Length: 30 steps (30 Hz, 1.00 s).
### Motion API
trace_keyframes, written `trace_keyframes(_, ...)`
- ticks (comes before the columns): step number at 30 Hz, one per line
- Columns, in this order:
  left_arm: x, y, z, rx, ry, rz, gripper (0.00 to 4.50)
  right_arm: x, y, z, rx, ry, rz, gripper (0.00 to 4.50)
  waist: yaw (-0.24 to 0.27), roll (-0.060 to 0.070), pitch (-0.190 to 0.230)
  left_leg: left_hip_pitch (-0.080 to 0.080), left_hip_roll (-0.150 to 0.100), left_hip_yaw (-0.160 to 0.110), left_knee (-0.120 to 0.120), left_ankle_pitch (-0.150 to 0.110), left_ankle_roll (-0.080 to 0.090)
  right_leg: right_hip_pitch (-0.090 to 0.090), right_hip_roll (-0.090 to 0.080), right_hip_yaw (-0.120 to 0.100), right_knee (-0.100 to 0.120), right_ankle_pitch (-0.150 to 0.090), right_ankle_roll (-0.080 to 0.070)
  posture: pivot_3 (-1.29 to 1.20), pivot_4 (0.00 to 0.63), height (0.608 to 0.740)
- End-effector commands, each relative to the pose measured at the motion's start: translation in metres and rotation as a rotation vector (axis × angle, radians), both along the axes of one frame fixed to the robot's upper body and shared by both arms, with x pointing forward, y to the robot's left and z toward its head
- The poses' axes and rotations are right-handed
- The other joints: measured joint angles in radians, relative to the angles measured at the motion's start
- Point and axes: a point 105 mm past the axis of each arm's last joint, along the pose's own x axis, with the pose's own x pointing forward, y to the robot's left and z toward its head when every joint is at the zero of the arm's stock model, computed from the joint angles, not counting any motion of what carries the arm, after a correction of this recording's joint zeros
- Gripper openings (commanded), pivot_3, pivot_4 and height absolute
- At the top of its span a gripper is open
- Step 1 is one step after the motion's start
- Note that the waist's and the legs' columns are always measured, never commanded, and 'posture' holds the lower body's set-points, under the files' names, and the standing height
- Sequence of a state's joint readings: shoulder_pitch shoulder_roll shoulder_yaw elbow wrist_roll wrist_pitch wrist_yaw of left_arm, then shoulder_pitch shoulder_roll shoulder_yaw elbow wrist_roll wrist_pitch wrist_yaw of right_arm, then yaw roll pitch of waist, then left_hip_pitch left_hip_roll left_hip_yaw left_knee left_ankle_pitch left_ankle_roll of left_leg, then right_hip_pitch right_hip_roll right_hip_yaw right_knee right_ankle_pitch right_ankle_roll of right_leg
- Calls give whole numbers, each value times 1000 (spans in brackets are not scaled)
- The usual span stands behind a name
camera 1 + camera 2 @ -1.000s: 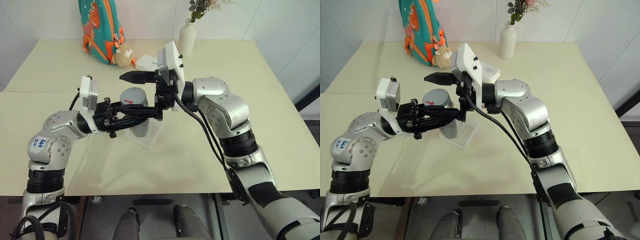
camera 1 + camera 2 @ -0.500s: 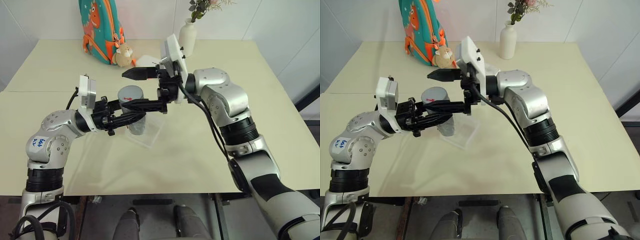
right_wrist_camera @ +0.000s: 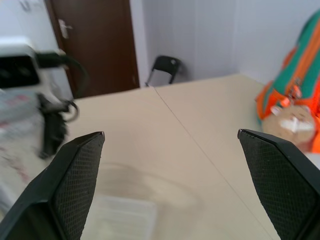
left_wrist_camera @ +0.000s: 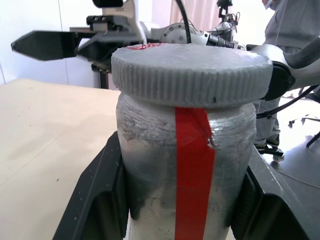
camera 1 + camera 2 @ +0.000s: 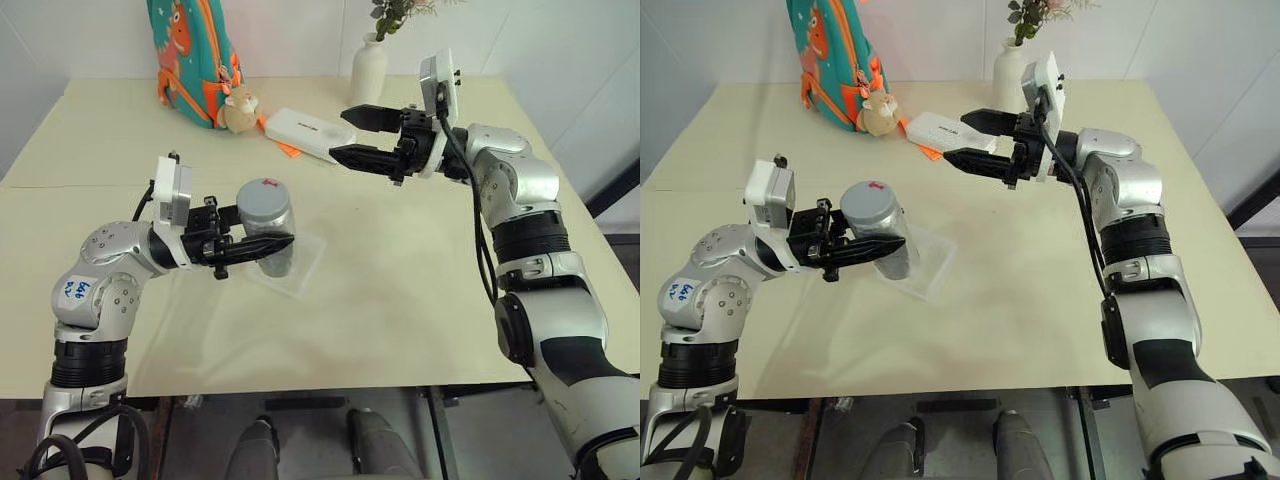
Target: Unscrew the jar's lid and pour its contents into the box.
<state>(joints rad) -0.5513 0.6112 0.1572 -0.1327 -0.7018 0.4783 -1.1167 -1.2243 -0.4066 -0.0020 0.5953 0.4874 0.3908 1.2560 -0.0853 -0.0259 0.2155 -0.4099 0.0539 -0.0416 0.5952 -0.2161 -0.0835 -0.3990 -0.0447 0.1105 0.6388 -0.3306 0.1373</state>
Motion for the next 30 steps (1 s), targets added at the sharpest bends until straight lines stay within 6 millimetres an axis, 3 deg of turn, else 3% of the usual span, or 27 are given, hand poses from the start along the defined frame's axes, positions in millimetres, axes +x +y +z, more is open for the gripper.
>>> trace_keyframes(1,-3,0,3,15,-45,-3,2028,-29,17,21,70,-40,124,4467,-2,0,0,0,0,0,0,0,0,0,0,0,0,0,0,0,150,740)
trace_keyframes(8,-1,-2,2,23,-47,4,2028,-69,58,19,94,-8,224,4467,4,0,0,1,0,-1,3,2,-3,0,0,0,6,0,0,0,150,740)
trace_keyframes(13,-1,-3,1,17,-41,9,2028,-76,82,8,27,-25,194,4467,2,0,0,1,0,-1,4,2,-3,0,1,0,7,0,0,0,150,740)
trace_keyframes(20,0,-4,1,14,-35,14,2028,-80,96,-3,-34,-53,191,4467,2,0,0,1,0,-1,3,2,-3,0,1,0,6,0,0,0,150,740)
trace_keyframes(30,1,-3,1,7,-32,24,2028,-87,98,-17,-95,-44,192,4467,2,0,0,0,0,-1,3,2,-3,-1,1,0,7,0,0,0,150,740)
